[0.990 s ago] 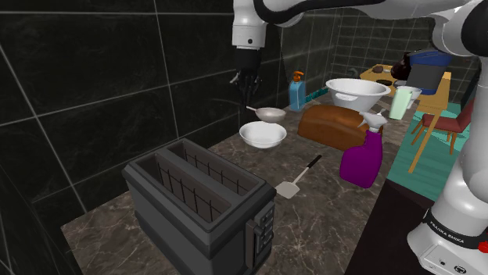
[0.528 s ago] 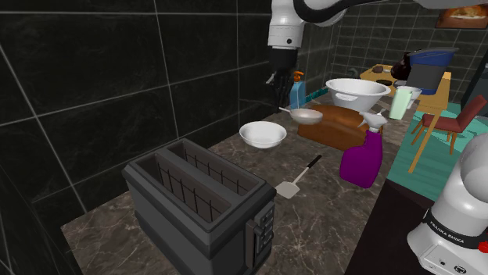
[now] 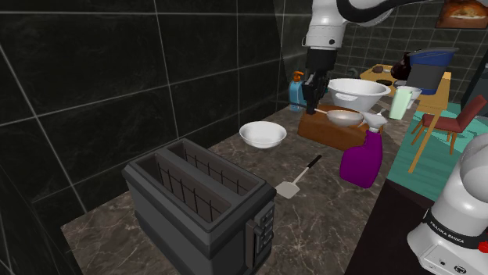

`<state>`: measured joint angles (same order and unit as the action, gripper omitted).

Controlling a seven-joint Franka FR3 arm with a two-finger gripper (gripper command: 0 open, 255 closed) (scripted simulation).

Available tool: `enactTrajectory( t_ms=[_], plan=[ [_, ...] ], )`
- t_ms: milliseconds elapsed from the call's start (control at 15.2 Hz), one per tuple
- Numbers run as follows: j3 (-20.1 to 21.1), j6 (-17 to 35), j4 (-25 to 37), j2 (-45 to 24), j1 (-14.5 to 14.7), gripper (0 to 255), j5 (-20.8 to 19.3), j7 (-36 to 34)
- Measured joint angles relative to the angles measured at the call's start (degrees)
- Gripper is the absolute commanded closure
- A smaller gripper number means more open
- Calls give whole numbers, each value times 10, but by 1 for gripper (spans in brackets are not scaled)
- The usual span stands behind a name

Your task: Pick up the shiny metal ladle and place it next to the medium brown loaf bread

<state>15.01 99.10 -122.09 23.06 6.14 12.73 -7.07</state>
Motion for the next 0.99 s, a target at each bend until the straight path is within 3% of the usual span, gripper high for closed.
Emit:
enactTrajectory(
  t_ms=[990],
  plan=[
    [7, 105, -113, 7, 4, 255, 11, 17]
  ],
)
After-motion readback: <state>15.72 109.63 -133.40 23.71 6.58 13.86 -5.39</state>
